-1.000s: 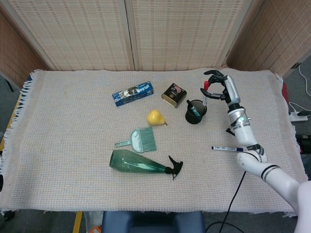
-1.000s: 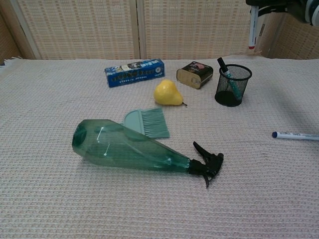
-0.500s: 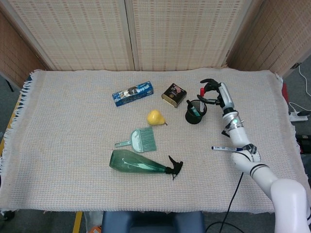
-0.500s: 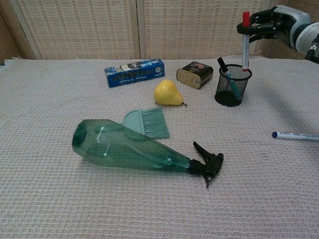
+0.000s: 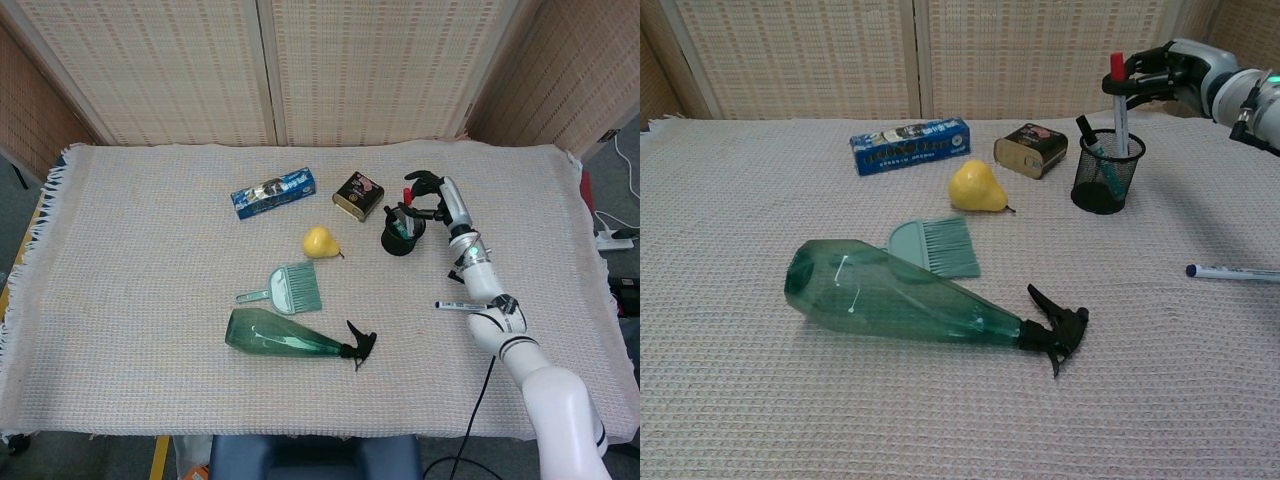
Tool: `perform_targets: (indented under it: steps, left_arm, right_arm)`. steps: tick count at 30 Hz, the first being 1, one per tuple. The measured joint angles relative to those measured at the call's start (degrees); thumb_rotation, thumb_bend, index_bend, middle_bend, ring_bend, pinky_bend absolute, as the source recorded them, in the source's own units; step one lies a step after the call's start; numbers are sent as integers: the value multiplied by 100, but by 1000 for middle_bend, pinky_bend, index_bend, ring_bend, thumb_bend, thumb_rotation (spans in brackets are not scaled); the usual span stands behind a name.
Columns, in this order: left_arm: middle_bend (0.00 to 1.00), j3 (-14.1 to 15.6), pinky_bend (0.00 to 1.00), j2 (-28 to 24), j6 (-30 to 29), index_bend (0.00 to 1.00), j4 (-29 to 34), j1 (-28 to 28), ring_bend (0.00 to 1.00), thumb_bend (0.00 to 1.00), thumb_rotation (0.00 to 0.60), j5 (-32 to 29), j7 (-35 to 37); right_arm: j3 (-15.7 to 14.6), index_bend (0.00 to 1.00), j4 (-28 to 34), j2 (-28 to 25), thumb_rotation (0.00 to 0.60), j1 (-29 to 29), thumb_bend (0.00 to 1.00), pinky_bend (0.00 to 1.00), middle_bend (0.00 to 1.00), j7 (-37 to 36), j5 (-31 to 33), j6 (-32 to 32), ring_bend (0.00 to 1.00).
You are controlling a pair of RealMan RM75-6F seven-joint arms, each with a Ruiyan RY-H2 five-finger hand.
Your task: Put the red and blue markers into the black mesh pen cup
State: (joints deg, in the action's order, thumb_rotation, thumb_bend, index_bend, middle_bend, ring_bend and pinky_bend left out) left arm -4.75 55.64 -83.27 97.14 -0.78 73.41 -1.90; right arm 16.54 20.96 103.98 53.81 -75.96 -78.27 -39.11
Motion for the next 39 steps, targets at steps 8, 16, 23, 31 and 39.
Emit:
perform_targets:
  steps: [8, 16, 23, 31, 39]
  left_arm:
    - [9, -14, 282, -2, 29, 138, -20, -7, 0, 510, 600, -47, 3]
    - [9, -14, 282, 3, 45, 137, -20, -12, 0, 510, 600, -62, -16]
    - [9, -16, 283, -8, 25, 138, -2, -8, 0, 511, 600, -50, -15]
    - [9, 20, 282, -22, -31, 137, 61, 5, 0, 510, 600, 75, -39]
    - [10, 72, 282, -61, -192, 138, 173, 52, 0, 511, 600, 314, -28]
  right_arm:
    - [-160, 739, -304, 194, 600, 35, 294, 340, 286, -114, -51, 185, 410]
    - [-281, 498, -350, 207, 600, 49, 314, 199, 272, -124, -121, 225, 289]
    - [-420, 330, -148, 46, 600, 52, 294, 25, 145, -208, -266, 98, 122]
    - [-469, 333, 760, -655, 600, -83, 267, 12, 132, -72, -410, -622, 110]
    - [-530, 523, 2789, -1859, 600, -743, 266, 50, 133, 1509, -445, -1703, 177]
